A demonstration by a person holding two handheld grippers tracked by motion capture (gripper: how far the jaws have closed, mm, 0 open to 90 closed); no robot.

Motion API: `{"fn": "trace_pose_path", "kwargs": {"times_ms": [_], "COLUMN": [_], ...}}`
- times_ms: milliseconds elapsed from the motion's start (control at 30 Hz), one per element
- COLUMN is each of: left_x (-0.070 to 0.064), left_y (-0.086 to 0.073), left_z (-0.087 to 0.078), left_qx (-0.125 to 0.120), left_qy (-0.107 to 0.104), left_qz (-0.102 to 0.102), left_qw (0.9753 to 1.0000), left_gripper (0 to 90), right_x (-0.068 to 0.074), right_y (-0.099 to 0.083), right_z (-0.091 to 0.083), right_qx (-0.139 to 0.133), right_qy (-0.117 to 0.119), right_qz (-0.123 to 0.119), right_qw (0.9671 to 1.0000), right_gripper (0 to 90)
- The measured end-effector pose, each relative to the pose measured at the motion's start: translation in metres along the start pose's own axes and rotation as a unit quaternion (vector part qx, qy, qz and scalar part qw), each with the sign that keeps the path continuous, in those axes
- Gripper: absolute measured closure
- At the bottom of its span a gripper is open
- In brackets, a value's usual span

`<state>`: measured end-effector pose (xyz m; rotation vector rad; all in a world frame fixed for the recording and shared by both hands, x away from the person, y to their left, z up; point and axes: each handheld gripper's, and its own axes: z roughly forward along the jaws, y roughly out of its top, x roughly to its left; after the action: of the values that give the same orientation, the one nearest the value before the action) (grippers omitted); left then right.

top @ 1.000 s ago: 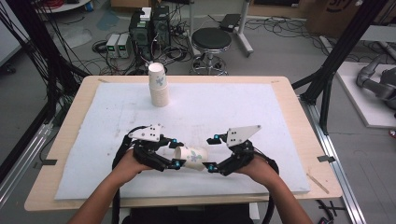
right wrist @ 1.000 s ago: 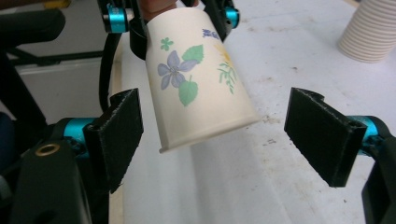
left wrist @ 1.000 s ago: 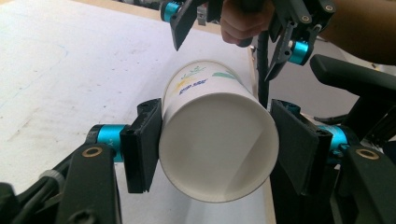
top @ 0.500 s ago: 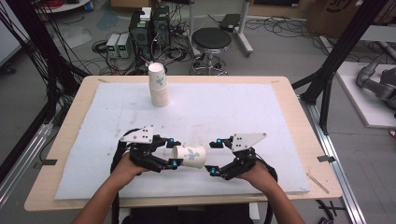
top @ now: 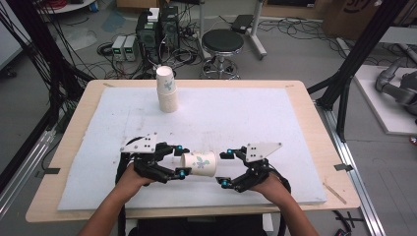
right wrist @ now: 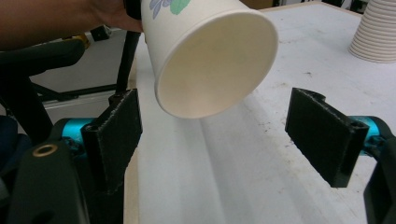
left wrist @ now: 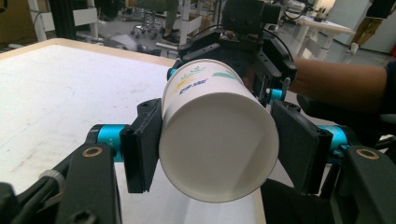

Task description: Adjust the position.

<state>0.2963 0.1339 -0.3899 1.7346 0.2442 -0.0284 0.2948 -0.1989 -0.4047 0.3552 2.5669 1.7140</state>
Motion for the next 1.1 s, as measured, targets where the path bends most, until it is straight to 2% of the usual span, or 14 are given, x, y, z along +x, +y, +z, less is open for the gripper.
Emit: {"fn": "trace_pose_path", "kwargs": {"times_ms": [233, 400, 600, 733, 867, 967, 1100], "left_x": [-0.002, -0.003, -0.003, -0.002, -0.002, -0.001, -0.001], "left_y": [0.0, -0.001, -0.002, -0.005, -0.009, -0.011, -0.013], "left_z": [0.006, 0.008, 0.01, 0.009, 0.009, 0.009, 0.009], "left_qx": [0.0, -0.004, -0.012, -0.03, -0.041, -0.042, -0.039], "left_qy": [-0.013, -0.027, -0.038, -0.044, -0.048, -0.049, -0.049], "left_qz": [0.005, 0.001, -0.001, -0.01, -0.017, -0.02, -0.022], "left_qw": [0.9999, 0.9996, 0.9992, 0.9985, 0.9979, 0.9977, 0.9978], "left_gripper": [36.7, 36.7, 36.6, 36.5, 36.4, 36.5, 36.5], "right_x": [0.002, 0.003, 0.003, 0.002, 0.002, 0.001, 0.0], "right_y": [0.002, 0.002, 0.002, 0.002, 0.001, 0.002, 0.002], "right_z": [0.005, 0.009, 0.01, 0.007, 0.005, 0.004, 0.003], "right_qx": [-0.001, -0.007, -0.024, -0.05, -0.059, -0.072, -0.072], "right_qy": [0.015, 0.024, 0.035, 0.047, 0.051, 0.055, 0.056], "right_qz": [0.002, 0.002, 0.008, 0.01, 0.01, 0.013, 0.012], "right_qw": [0.9999, 0.9997, 0.9991, 0.9976, 0.9969, 0.9958, 0.9958], "right_gripper": [19.1, 19.2, 19.5, 23.2, 25.2, 27.3, 29.4]}}
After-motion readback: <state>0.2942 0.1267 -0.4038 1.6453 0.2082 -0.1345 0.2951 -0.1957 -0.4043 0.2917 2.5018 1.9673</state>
